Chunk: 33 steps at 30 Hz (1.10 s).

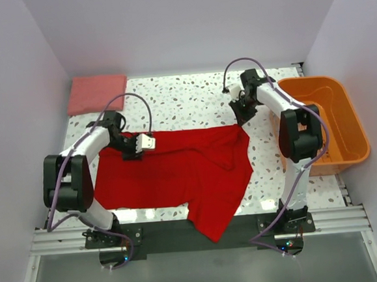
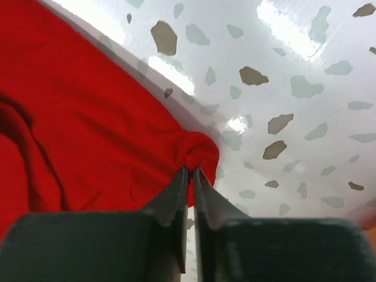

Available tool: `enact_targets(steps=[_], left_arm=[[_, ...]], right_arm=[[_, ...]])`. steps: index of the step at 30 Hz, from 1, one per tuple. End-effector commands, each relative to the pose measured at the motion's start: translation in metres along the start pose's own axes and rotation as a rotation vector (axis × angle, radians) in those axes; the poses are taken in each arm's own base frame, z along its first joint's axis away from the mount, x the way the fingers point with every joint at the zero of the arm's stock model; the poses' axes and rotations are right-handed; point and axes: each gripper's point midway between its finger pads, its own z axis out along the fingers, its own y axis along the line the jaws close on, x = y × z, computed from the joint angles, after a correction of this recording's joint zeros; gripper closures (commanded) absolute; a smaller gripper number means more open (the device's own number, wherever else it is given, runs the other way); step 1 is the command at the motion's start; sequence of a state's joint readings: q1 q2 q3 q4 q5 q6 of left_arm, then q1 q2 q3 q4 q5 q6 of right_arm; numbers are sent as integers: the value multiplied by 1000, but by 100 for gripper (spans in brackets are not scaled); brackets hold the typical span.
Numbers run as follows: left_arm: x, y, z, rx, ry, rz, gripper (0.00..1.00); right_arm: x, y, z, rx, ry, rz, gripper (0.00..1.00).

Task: Fold and stack the t-shirts
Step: Fold the tshirt

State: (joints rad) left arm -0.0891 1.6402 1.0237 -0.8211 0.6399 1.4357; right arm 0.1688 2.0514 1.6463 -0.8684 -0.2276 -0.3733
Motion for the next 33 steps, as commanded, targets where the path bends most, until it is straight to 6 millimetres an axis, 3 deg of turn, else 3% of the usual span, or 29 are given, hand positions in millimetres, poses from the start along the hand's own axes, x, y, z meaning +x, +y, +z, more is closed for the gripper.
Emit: enact_targets(steps=[1, 2, 3, 4, 6, 8, 9, 12, 16, 20, 25, 27, 33], left_arm=[[-11, 13, -28, -77, -37, -5, 65], [-12, 19, -34, -97, -57, -41, 62], [-8, 37, -50, -152, -75, -92, 61], [-7, 45, -57, -182, -105, -194, 60], [9, 77, -80, -273, -114, -306, 59], [23, 93, -92, -333, -102, -434, 59], [35, 107, -99, -377, -92, -473, 59], [59, 121, -102, -415, -48, -625, 59], [91, 123, -96, -433, 4, -809, 60], [113, 122, -95, -459, 31, -915, 61], [133, 101, -77, -437, 91, -1036, 61], [138, 90, -68, -423, 101, -1060, 61], [170, 92, -56, -461, 194, -1136, 61]], right_arm=[[-4, -3, -29, 42, -57, -76, 88], [-3, -6, -31, 62, -51, -99, 85], [-3, -10, -35, 84, -53, -113, 84], [-2, -17, -38, 120, -43, -120, 77], [-10, -23, -46, 158, -70, -136, 68], [-25, -24, -58, 176, -122, -131, 61], [-31, -20, -62, 165, -149, -129, 61], [-49, 5, -66, 79, -194, -133, 62], [-55, 39, -49, 8, -164, -145, 66], [-35, 56, -20, -21, -62, -173, 71], [3, 42, 7, 32, 89, -202, 74], [10, 35, 15, 55, 123, -212, 74], [-8, 0, 43, 196, 137, -232, 74]])
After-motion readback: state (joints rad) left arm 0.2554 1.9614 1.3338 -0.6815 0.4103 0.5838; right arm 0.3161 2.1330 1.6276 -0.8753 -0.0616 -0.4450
